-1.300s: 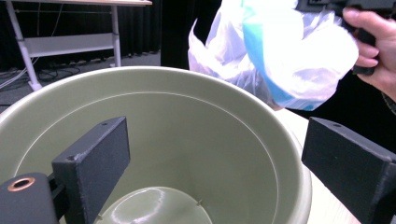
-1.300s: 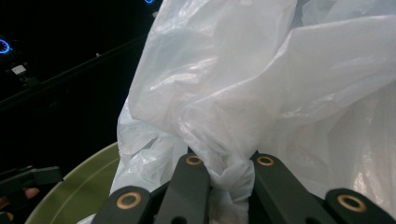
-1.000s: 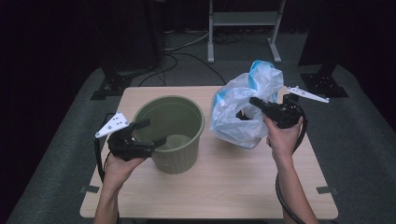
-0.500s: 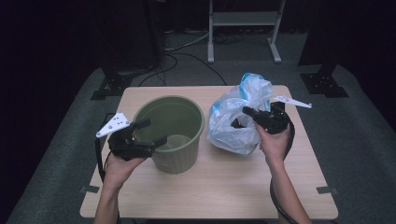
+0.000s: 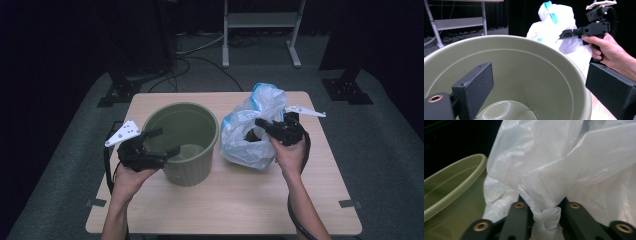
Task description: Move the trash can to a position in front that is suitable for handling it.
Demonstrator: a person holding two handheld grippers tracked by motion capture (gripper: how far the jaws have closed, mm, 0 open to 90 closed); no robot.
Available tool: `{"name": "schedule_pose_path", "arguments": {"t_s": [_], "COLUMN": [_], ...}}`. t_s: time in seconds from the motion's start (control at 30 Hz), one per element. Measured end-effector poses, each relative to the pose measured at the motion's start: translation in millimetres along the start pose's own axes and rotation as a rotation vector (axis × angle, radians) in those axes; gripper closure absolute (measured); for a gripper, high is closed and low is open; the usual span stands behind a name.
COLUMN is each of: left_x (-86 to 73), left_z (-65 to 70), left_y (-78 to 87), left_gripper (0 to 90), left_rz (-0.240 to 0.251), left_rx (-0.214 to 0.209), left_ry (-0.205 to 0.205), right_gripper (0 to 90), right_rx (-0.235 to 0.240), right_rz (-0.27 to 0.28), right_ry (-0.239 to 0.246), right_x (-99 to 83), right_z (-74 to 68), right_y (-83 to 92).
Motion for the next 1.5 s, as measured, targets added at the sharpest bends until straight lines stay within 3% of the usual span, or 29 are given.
{"name": "schedule_pose_path", "arguments": {"t_s": [0.2,0.4,0.77,1.07,1.5], "left_x": [-0.6,-0.3,0.1,0.4,1.8], "left_z": [-0.3,-0.2,0.2,0.2,-1.1], "left_y": [0.3,1.1,1.4,2.1,7.0], "left_gripper": [6.5,6.5,6.5,6.5,6.5], "left_rz": [-0.002,-0.001,-0.002,-0.001,0.011], "left_rx": [0.001,0.002,0.000,0.000,0.007], "left_ry": [0.002,0.001,0.001,-0.001,0.001], "right_gripper": [58.9,51.4,46.8,45.9,45.4], "right_rx": [-0.005,-0.007,-0.034,-0.023,-0.009], "right_rz": [-0.014,-0.022,-0.015,0.010,-0.048], "right_ry": [0.031,0.071,0.155,0.165,0.138], "right_x": [1.1,4.0,15.5,21.9,13.1], "right_z": [-4.7,-8.4,-18.7,-23.7,-17.2], "right_y": [-2.0,-1.3,3.2,6.7,3.1]}}
Point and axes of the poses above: each handheld gripper's, and its own axes: y roughly backward along the jaws, x roughly out of its top, z roughly to its right, the point moved 4 cm from there along -y, roughly forward along the jaws, and after that the axes turned 12 degrees about z, right-handed, at the moved point
